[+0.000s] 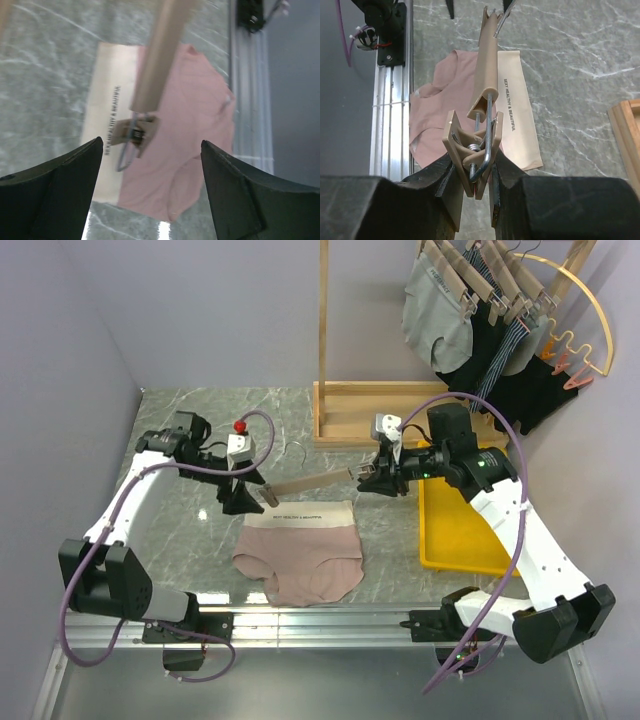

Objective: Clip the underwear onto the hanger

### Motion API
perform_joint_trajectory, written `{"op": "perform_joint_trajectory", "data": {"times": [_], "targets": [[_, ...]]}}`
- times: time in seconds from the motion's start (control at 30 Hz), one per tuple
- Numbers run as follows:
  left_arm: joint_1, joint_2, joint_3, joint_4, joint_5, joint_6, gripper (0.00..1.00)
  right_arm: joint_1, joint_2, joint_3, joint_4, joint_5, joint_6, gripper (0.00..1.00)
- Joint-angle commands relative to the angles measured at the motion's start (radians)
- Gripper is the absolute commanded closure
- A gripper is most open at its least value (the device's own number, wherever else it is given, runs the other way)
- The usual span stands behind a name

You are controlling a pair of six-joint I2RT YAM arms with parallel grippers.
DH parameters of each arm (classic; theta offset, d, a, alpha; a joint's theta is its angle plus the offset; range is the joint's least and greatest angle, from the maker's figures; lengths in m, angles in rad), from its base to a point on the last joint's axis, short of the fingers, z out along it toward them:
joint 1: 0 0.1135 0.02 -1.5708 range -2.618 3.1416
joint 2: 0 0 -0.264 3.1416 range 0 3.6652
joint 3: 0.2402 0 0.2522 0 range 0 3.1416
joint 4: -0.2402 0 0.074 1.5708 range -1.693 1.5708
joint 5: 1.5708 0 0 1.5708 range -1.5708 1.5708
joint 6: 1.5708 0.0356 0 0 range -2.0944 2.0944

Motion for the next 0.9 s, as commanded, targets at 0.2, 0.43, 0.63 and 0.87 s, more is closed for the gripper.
{"op": "perform_joint_trajectory", "data": {"times": [0.2, 0.43, 0.63, 0.87], "targets": [[0.001, 0.019, 0.010, -0.253, 0.122, 0.304, 0.16, 0.029, -0.045, 0.062, -0.011, -0.043, -0.108, 1.00], [0.003, 0.041, 0.039, -0.274, 0.133, 0.311, 0.19, 0.045, -0.040, 0.066, -0.005, -0.053, -0.102, 1.00], [0.001, 0.065, 0.044, -0.265, 0.136, 0.298, 0.37, 0.046, -0.034, 0.068, -0.008, -0.051, -0.108, 1.00], [0.006, 0.055, 0.036, -0.184, 0.122, 0.221, 0.73, 0.048, -0.033, 0.048, 0.012, -0.053, -0.101, 1.00]]}}
